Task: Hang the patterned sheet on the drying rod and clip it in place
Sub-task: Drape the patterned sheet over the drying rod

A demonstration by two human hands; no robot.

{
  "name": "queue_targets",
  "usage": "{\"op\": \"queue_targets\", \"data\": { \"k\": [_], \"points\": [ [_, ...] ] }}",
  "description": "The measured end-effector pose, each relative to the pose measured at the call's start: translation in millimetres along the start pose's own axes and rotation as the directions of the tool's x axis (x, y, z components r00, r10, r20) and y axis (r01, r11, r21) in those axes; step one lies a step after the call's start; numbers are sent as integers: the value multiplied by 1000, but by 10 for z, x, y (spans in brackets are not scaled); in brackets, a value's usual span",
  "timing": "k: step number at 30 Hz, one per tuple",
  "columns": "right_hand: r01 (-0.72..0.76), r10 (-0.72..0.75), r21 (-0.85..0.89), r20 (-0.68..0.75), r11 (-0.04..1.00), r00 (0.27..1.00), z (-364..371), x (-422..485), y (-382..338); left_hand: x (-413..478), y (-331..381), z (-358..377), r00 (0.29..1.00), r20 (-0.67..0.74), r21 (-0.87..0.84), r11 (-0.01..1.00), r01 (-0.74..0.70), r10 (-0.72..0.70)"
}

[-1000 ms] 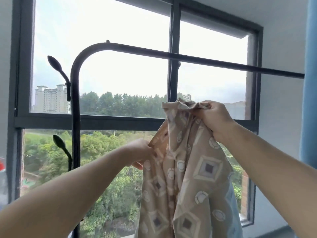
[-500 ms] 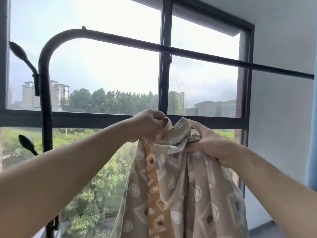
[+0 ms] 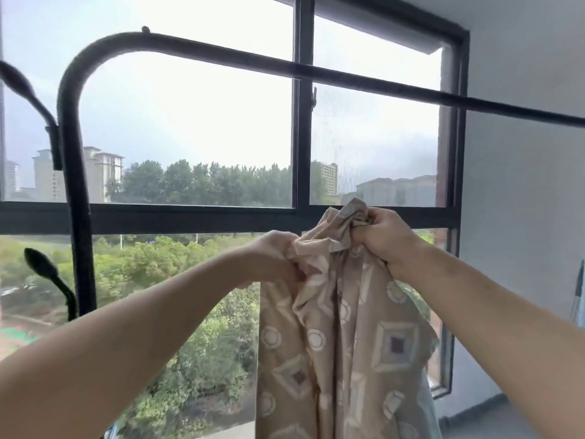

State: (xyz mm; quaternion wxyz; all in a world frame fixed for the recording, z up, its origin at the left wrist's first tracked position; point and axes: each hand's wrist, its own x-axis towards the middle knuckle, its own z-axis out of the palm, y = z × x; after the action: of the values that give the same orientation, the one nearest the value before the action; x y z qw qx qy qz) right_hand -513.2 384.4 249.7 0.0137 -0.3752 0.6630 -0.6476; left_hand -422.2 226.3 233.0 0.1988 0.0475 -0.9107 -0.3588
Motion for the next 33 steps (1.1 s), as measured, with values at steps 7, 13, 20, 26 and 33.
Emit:
{"op": "queue_targets", "data": {
  "k": [7, 13, 20, 26, 33],
  "points": [
    [46, -45, 2, -174, 999, 984, -103, 167, -85, -133, -429, 66, 947, -58, 68, 946, 318, -315],
    [51, -74, -118, -200, 992, 977, -197, 160, -69, -133, -292, -275, 901, -343, -433, 896, 100, -266],
    [61, 13, -235, 301, 970, 954, -55, -92, -320, -48, 255, -803, 985, -116, -363, 928, 80, -130],
    [79, -4, -134, 485, 988, 875, 208, -70, -338, -68, 556, -589, 998, -32, -171, 984, 55, -62],
    [105, -91, -49, 227, 993, 970, 282, -81, -223, -239, 205, -542, 986, -91, 351, 922, 163, -140]
  ]
}}
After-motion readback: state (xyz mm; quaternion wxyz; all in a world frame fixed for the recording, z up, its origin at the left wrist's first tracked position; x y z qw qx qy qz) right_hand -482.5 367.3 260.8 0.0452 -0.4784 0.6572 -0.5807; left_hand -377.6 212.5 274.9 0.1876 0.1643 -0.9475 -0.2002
